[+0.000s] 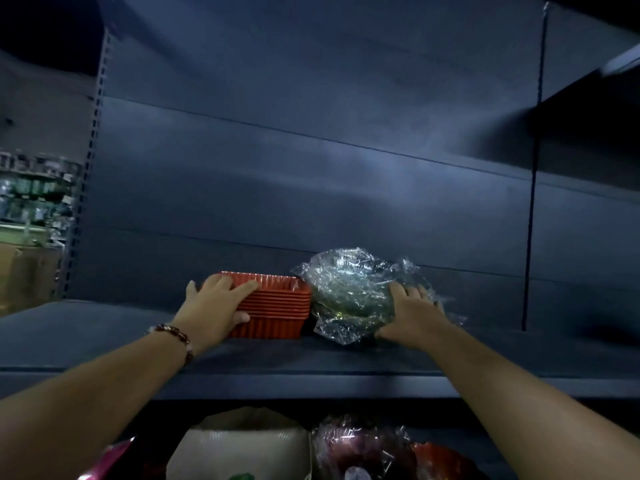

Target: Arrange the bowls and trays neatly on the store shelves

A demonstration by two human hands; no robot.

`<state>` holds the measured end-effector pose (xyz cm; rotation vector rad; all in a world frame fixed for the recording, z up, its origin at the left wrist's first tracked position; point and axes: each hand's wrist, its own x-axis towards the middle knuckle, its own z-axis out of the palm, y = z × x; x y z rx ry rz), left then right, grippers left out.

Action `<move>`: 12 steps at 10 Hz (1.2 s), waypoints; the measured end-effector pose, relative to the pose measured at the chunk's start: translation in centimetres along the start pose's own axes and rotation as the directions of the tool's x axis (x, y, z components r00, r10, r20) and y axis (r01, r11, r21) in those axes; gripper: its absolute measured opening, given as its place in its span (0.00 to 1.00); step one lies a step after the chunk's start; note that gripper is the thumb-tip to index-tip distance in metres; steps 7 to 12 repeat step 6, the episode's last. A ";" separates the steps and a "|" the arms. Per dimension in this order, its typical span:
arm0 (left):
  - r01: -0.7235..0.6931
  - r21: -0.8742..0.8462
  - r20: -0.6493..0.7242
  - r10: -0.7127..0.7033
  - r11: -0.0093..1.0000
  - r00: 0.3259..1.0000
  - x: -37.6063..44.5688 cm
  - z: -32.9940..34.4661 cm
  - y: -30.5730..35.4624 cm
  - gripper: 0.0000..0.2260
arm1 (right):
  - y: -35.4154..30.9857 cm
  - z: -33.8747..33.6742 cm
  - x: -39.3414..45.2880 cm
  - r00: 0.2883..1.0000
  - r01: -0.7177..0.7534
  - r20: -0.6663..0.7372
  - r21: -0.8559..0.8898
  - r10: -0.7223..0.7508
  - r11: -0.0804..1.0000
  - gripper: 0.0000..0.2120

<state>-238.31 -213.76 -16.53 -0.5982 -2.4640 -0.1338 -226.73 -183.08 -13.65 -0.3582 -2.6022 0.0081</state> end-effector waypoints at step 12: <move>-0.035 -0.015 -0.061 0.034 0.999 0.998 -3.7 -5.1 2.8 0.33 | -2.0 -1.3 -5.0 0.942 0.276 -0.177 -0.073 -0.285 0.958 0.34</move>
